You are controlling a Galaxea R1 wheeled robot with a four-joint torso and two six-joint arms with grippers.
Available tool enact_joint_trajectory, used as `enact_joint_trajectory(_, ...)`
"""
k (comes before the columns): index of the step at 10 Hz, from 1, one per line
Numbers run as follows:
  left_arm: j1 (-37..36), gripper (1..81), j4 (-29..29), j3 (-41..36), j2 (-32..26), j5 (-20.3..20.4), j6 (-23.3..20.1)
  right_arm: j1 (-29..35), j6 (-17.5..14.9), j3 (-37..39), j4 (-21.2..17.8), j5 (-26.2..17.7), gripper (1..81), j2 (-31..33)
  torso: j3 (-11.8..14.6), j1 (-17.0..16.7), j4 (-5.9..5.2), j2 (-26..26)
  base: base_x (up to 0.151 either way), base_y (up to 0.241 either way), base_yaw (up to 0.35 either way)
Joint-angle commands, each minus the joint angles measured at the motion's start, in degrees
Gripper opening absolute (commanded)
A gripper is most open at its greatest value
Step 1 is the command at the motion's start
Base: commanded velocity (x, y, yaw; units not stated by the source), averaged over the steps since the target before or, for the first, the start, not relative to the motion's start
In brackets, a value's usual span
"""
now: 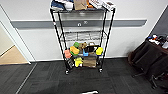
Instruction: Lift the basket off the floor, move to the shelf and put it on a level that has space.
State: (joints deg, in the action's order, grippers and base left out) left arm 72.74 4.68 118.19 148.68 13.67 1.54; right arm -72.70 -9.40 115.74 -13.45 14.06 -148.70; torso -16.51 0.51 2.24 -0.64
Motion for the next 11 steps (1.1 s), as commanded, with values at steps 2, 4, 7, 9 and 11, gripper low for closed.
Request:
enact_joint_trajectory(2,-2.6,81.1,-0.6,-0.8,-1.3,-2.7,-0.1,2.8,0.0,-0.8,0.7,-2.7,81.1,1.3,0.0,0.0,0.00,0.0,0.080,0.000,0.000)
enact_joint_trajectory(4,-2.6,81.1,-0.6,-0.8,-1.3,-2.7,-0.1,2.7,0.0,-0.7,0.6,-2.7,81.1,1.3,0.0,0.0,0.00,0.0,0.032,0.000,0.000)
enact_joint_trajectory(7,-2.4,81.1,-0.1,-0.9,-1.2,-3.0,0.0,2.7,0.1,-0.4,0.5,-2.7,81.1,1.3,0.0,0.0,0.00,0.0,0.000,0.000,0.000)
enact_joint_trajectory(9,-1.6,81.1,0.2,-0.8,-1.2,-3.3,0.0,2.5,0.2,-0.2,0.0,-2.8,81.1,1.3,0.0,0.0,0.00,0.0,0.000,0.000,0.000)
enact_joint_trajectory(11,-0.8,81.1,0.0,-0.4,-1.6,-3.3,-0.1,1.7,0.3,-0.2,-0.2,-2.8,81.1,1.2,0.0,0.0,0.00,0.0,0.000,0.000,0.000)
